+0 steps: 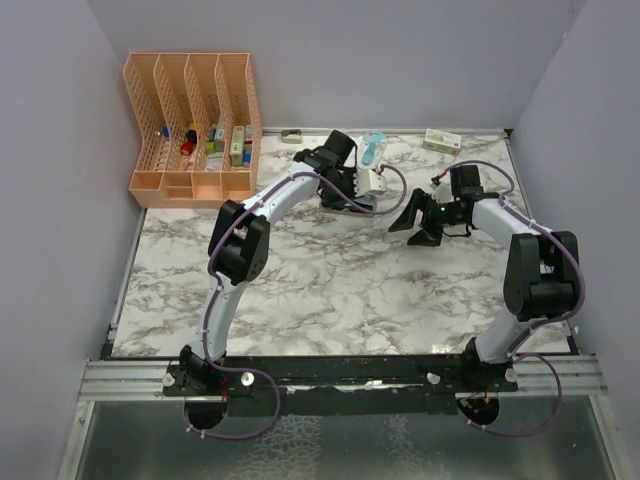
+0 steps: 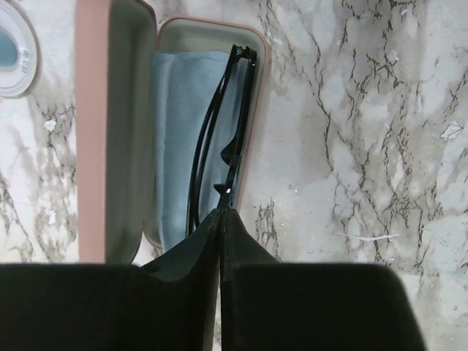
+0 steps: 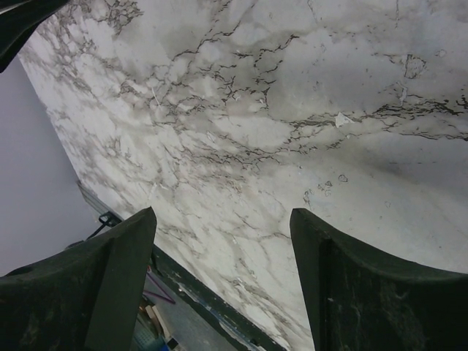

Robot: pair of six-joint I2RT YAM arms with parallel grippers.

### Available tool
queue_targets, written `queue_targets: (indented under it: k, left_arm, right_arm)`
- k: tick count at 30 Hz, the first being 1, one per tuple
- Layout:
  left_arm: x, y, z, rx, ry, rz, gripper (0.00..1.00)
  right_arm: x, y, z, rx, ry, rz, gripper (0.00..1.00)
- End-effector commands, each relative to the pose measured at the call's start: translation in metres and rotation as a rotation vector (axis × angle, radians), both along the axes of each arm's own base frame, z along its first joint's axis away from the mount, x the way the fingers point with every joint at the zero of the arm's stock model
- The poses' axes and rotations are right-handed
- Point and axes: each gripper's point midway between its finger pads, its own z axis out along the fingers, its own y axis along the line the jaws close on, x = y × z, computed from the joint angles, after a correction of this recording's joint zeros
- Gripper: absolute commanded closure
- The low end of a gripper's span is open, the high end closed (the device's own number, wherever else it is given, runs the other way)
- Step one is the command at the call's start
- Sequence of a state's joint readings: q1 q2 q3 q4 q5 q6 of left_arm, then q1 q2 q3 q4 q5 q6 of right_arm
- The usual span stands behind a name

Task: Organize the sunglasses
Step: Place the sunglasses in the sunglasses case, then adjust the sunglasses in the sunglasses case.

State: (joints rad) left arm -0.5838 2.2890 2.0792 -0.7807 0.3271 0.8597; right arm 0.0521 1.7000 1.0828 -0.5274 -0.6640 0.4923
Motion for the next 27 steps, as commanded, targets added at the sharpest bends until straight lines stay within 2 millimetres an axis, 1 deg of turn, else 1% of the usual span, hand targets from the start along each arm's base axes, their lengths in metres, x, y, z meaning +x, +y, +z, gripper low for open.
queue_targets:
  k: [1,4,7,12,17,19,22,27]
  left_arm:
    - [-0.014,-0.012,0.017,-0.062,0.010,-0.013,1.00]
    - [-0.022,-0.012,0.011,-0.063,0.038,-0.023,1.00]
    - [-0.023,-0.013,0.006,-0.066,0.046,-0.021,1.00]
    - [-0.016,-0.018,-0.005,-0.063,0.042,-0.021,1.00]
    - [-0.001,-0.023,-0.013,-0.055,0.022,-0.009,1.00]
    - [0.000,-0.024,-0.015,-0.051,0.030,-0.017,1.00]
    - [-0.002,-0.026,-0.016,-0.052,0.047,-0.031,1.00]
    - [-0.013,-0.024,-0.015,-0.052,0.078,-0.051,1.00]
  right_arm:
    - [0.004,-0.002,0.007,-0.005,-0.012,0.000,0.27]
    - [0.006,-0.002,0.009,-0.004,-0.012,-0.001,0.27]
    - [0.008,-0.002,0.010,-0.004,-0.012,-0.004,0.27]
    - [0.009,-0.002,0.011,0.000,-0.012,-0.007,0.27]
    - [0.007,-0.002,0.012,-0.004,-0.011,-0.011,0.27]
    - [0.006,-0.002,0.012,-0.006,-0.010,-0.012,0.27]
    - [0.005,-0.003,0.011,-0.013,-0.010,-0.015,0.27]
    - [0.004,-0.004,0.009,-0.011,-0.004,-0.017,0.27]
